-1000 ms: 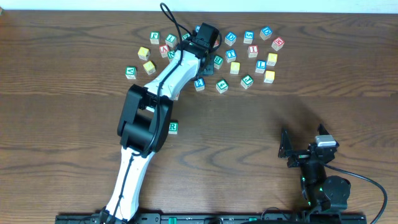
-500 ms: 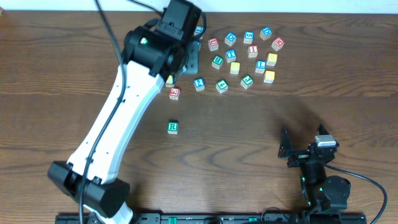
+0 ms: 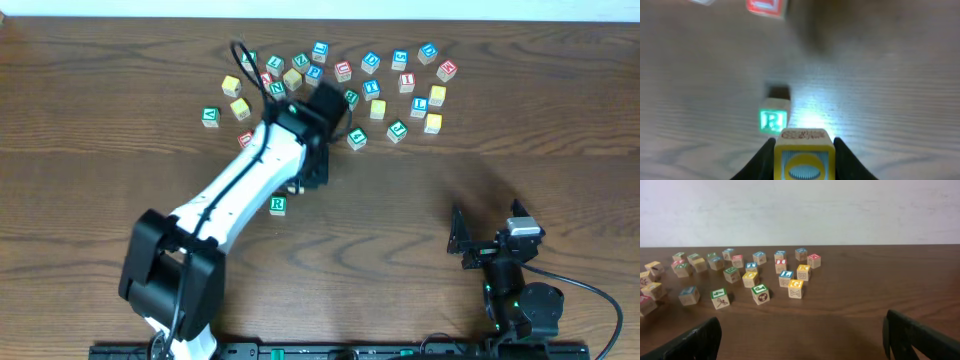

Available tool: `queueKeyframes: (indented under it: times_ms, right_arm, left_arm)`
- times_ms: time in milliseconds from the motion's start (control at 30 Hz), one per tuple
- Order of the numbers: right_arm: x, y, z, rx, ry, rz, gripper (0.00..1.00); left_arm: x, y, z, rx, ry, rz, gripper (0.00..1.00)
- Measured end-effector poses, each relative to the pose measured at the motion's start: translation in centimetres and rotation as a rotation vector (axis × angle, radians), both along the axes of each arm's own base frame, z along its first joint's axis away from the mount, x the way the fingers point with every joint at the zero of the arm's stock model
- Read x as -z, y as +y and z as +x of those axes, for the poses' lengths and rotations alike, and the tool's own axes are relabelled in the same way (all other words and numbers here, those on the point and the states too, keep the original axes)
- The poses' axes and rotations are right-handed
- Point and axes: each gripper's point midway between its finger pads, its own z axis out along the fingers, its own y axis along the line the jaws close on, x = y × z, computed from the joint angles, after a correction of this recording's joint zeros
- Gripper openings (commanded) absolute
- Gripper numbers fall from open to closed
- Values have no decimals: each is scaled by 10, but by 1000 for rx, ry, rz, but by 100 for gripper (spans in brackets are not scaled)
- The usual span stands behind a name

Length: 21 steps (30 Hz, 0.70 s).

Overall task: Spell out ROBOT
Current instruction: 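Carry the yellow O block and set it right of the R block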

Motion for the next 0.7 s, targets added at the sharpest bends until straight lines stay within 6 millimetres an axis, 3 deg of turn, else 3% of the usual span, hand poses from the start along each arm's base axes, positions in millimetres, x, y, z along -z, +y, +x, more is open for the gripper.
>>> queueKeyframes:
  times_ms: [133,333,700]
  right_arm:
    - [0,0,0,0,0,0,99]
    - [0,0,0,0,0,0,99]
    - [0,0,0,0,0,0,99]
  left_arm:
    - [30,2,-9,5,12,-2,19]
    - [55,4,-13,2,-4,-12,19]
    - [63,5,-15,4,-9,-14,23]
